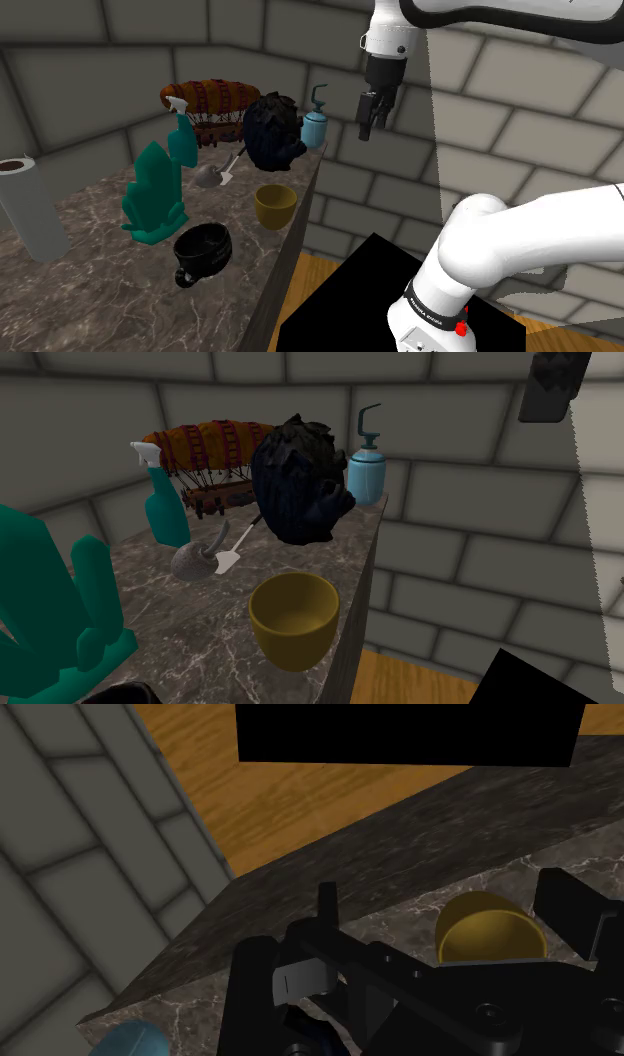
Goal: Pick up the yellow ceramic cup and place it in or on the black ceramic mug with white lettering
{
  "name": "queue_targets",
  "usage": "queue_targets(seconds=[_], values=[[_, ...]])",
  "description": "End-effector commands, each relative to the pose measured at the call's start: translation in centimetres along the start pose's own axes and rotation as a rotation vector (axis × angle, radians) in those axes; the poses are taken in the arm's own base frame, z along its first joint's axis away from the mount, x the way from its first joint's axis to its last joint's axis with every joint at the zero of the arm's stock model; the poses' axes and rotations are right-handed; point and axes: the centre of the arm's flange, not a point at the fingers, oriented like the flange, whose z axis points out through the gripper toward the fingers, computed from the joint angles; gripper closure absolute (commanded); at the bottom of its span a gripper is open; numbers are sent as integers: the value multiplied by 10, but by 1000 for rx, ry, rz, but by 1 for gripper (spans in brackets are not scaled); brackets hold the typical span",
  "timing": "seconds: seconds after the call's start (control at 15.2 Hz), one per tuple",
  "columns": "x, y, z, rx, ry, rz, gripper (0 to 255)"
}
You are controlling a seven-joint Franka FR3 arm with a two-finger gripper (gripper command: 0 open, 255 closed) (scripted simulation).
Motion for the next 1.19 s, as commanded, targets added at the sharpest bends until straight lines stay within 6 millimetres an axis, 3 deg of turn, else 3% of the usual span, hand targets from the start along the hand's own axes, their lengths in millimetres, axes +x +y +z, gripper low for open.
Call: queue_targets(seconds=[0.0,1.12], values=[[0,0,0,0,0,0,0],[151,-27,158,165,9,-12,0]])
